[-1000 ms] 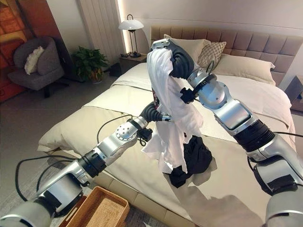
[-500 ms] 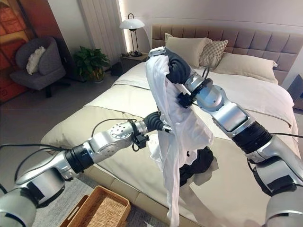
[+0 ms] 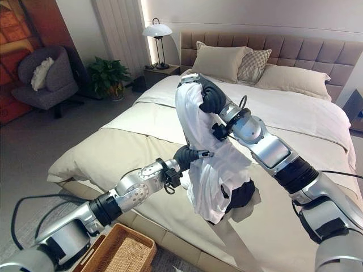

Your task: Pick up clothes into the bucket

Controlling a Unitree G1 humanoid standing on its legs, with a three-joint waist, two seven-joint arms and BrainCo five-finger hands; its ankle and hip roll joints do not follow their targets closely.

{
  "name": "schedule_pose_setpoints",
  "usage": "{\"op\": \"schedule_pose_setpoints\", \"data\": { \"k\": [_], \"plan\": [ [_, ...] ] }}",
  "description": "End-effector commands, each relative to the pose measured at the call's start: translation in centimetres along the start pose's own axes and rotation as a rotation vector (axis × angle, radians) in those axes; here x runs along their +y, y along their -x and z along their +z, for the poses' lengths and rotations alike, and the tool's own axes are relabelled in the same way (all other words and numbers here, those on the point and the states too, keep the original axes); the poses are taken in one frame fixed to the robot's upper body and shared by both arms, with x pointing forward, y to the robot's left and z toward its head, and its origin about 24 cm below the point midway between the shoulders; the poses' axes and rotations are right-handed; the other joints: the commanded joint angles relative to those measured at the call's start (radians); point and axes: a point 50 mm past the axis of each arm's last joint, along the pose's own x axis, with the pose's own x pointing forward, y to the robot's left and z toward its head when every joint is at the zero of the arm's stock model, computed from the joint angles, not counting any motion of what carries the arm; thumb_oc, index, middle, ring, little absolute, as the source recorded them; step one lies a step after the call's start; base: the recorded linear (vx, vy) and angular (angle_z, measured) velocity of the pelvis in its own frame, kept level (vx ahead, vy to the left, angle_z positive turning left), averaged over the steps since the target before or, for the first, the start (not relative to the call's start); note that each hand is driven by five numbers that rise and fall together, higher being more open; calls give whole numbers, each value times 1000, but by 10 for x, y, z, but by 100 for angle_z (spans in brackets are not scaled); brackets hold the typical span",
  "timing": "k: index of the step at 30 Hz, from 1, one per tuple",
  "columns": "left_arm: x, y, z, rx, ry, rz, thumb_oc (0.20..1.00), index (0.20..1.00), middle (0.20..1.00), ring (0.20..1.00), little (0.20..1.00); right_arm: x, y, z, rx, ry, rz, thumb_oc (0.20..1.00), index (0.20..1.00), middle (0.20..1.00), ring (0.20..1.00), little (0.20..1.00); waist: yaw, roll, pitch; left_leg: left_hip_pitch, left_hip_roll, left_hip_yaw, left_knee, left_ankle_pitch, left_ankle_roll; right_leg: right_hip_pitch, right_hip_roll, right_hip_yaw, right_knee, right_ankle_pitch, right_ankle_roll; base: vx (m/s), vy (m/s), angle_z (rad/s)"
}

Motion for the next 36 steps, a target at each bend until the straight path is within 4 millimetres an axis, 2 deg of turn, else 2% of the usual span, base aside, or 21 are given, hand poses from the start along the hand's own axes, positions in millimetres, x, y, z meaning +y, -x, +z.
{"op": "schedule_pose_setpoints", "data": {
  "k": [1,6,8,11,14,15,16,18,19,20,21,24,25,26,28,29,30,31,34,36],
  "plan": [
    [11,-6,25,-130,59,51,200,200,200,200,200,-22,-2,24,-124,27,-120,1000,1000,1000,1000,1000,38,-55,-41,-50,-18,-36,126,-122,3,-102,-58,-9,125,9,40,0,0,0],
    [19,4,23,-159,97,102,200,200,200,200,200,-28,5,17,-105,7,-171,1000,1000,1000,1000,1000,44,-58,-39,-51,-17,-38,126,-123,4,-103,-59,-11,128,7,39,0,0,0],
    [27,14,28,-203,100,148,200,200,200,200,200,-38,16,9,-79,-20,-253,1000,1000,1000,1000,1000,48,-58,-35,-51,-19,-42,128,-124,6,-102,-60,-14,129,6,39,0,0,0],
    [36,30,41,-250,25,190,200,200,200,200,200,-49,33,-1,-45,-41,-335,1000,1000,1000,1000,1000,52,-56,-32,-51,-19,-45,127,-125,6,-102,-60,-17,127,6,39,1,2,3],
    [47,53,66,-299,-172,242,200,200,200,200,200,-63,60,-15,11,-59,-451,1000,1000,1000,1000,1000,55,-51,-30,-52,-20,-46,127,-125,6,-102,-60,-20,126,6,39,13,0,4],
    [47,53,66,-297,-172,242,200,200,200,200,200,-62,61,-16,12,-60,-452,1000,1000,1000,1000,1000,56,-52,-30,-52,-20,-46,127,-125,6,-101,-60,-21,126,5,39,23,1,4],
    [54,77,88,-330,-365,303,200,200,200,200,200,-72,88,-28,67,-79,-554,1000,1000,1000,1000,1000,59,-49,-28,-52,-19,-49,126,-125,6,-100,-60,-25,126,4,40,18,-2,4],
    [59,99,106,-362,-546,380,200,200,200,200,200,-77,116,-42,130,-103,-663,1000,1000,1000,1000,1000,61,-45,-25,-53,-19,-51,124,-126,7,-101,-59,-26,127,0,40,24,0,6],
    [62,116,117,-383,-663,443,200,200,200,200,200,-77,136,-51,177,-111,-724,1000,1000,1000,1000,1000,62,-43,-23,-53,-20,-51,123,-126,7,-101,-59,-27,127,-2,39,17,4,8],
    [64,125,120,-391,-708,477,200,200,200,200,200,-74,144,-55,199,-118,-740,1000,1000,1000,1000,1000,63,-42,-22,-55,-20,-51,122,-126,7,-102,-59,-28,127,-3,39,10,7,4],
    [68,142,130,-393,-828,545,200,200,200,200,200,-74,163,-65,258,-133,-795,1000,1000,1000,1000,1000,64,-38,-17,-58,-20,-51,121,-126,7,-105,-58,-28,127,-4,38,0,0,0],
    [72,188,137,-398,-982,716,200,200,200,200,200,-52,213,-94,438,-222,-885,1000,1000,1000,1000,1000,61,-33,-13,-62,-21,-49,119,-127,6,-110,-58,-27,127,-7,36,0,0,0],
    [76,204,138,-391,-1014,786,200,200,200,200,200,-37,238,-113,555,-282,-935,1000,1000,1000,1000,1000,62,-31,-5,-66,-22,-47,121,-121,7,-115,-58,-27,128,-1,34,0,0,0],
    [76,216,138,-390,-1029,832,200,200,200,200,200,-27,253,-121,633,-288,-944,1000,1000,1000,1000,1000,60,-27,-7,-65,-22,-48,118,-127,6,-114,-57,-27,126,-8,35,0,0,0],
    [77,241,140,-403,-1054,932,200,200,200,200,200,6,294,-145,857,-339,-978,1000,1000,1000,1000,1000,63,-17,6,-73,-23,-50,121,-125,6,-121,-58,-28,128,-6,33,13,7,2],
    [76,242,139,-401,-1054,935,200,200,200,200,200,7,293,-145,857,-340,-974,1000,1000,1000,1000,1000,60,-18,4,-73,-23,-50,121,-126,5,-121,-58,-28,128,-7,33,-3,9,4],
    [76,263,135,-410,-1045,1016,200,200,200,200,200,39,323,-159,1053,-361,-944,1000,1000,1000,1000,1000,61,-12,13,-80,-23,-49,123,-125,5,-129,-58,-29,130,-7,32,0,0,0],
    [77,273,131,-415,-1031,1068,200,200,200,200,200,60,338,-166,1168,-370,-907,1000,1000,1000,1000,1000,63,-7,22,-87,-23,-50,124,-124,5,-137,-58,-28,130,-6,32,-33,8,-2],
    [79,290,119,-416,-982,1150,200,200,200,200,200,102,364,-172,1364,-421,-793,1000,1000,1000,1000,1000,65,-1,45,-110,-25,-48,132,-119,2,-157,-58,-26,134,0,31,-56,9,-1],
    [85,296,102,-411,-897,1201,200,200,200,200,200,128,380,-175,1505,-425,-669,1000,1000,1000,1000,1000,67,2,67,-136,-27,-49,144,-116,2,-183,-58,-22,142,4,30,-93,17,0]
  ]
}}
